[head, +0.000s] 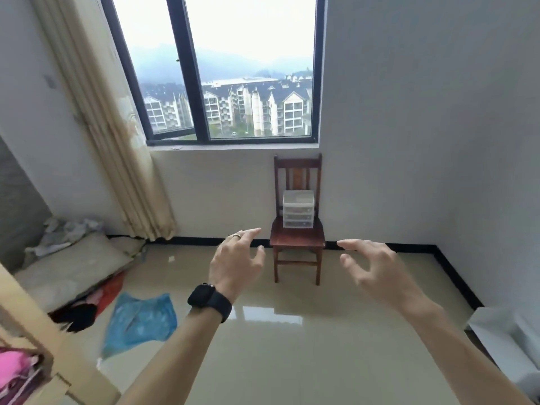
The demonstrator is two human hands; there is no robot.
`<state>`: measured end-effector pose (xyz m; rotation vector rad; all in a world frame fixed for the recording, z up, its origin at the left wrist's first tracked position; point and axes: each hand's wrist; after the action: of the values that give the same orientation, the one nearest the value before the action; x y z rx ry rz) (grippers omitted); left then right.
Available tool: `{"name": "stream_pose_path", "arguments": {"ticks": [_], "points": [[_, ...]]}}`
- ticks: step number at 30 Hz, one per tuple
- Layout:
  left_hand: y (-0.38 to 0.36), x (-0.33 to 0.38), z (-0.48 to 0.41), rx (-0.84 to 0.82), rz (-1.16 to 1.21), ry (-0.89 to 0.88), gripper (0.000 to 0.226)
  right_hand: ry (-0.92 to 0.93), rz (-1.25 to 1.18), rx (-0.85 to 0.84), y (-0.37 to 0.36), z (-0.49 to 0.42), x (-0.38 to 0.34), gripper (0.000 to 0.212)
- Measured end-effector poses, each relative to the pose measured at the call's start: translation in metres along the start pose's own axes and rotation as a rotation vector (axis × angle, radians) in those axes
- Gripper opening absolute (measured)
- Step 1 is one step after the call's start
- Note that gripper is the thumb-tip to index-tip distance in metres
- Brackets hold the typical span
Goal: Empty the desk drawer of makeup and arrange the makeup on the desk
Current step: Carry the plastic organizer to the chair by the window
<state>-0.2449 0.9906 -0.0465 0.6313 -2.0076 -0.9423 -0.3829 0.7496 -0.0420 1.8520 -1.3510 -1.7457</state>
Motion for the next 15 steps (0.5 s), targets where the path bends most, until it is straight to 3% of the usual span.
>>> {"name": "stream_pose_path", "arguments": {"ticks": [7,15], "points": [[-0.074,-0.048,-0.144,-0.049,0.016,-0.019,0.044,-0.055,0.002,-0.004,-0.041,-0.148,0.043,0.030],[-0.194,-0.096,-0.323,-0.133,-0.021,-0.014,0.044,-0.122,-0.033,-0.059,-0.104,-0.337,0.138,0.030]]}}
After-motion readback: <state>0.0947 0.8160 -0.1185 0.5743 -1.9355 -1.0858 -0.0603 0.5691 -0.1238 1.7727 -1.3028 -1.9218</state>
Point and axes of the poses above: each hand's wrist, its own z-axis away from the middle knuckle, its own y-axis out of the back of the hand, x = y × z, and after that the axes turned 5 degrees about -y, right-handed
